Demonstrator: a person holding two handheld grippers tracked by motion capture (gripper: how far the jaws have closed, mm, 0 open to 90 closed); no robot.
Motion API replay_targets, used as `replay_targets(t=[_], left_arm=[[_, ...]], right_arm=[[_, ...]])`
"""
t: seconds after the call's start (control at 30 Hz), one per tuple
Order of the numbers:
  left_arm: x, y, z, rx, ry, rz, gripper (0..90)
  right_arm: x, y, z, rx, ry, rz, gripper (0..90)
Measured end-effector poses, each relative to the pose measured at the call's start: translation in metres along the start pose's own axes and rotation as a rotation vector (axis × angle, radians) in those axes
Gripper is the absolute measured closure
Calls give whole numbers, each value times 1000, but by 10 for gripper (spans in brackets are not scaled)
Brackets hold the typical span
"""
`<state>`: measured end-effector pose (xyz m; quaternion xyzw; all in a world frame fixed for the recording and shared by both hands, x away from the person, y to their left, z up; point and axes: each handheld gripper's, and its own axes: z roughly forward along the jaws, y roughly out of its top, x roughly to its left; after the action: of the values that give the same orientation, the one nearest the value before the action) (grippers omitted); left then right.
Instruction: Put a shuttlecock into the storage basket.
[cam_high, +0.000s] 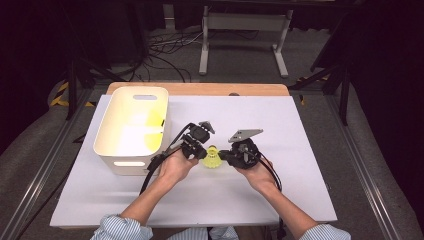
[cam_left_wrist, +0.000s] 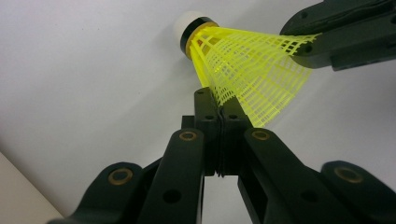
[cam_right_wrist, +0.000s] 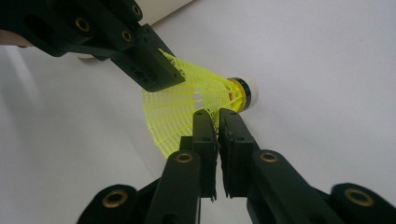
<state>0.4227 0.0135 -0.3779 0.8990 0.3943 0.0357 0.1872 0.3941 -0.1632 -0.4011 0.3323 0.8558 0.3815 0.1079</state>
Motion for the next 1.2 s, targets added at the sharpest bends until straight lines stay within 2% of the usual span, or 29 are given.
replay_targets(t=[0.27, 0.4, 0.57, 0.67, 0.97, 1.07, 1.2], left_arm=[[2, 3, -2, -4, 0, -4, 896], [3, 3, -5, -12, 1, -10, 895], [4, 2, -9, -35, 3, -19, 896], [4, 2, -11, -31, 5, -8, 897], [6, 1, -19, -31, -1, -15, 897], [7, 0, -22, -38, -2, -16, 896], [7, -1, -25, -39, -3, -17, 896]], right_arm=[[3, -1, -8, -21, 8, 3, 664], [4, -5, -19, -59, 8, -3, 546], [3, -12, -29, -92, 11, -18, 465], [1, -17, -34, -110, 9, -22, 441], [-3, -37, -50, -152, 0, -19, 371], [-8, -49, -58, -173, -13, -1, 352], [-11, -56, -65, -188, -33, -1, 338]])
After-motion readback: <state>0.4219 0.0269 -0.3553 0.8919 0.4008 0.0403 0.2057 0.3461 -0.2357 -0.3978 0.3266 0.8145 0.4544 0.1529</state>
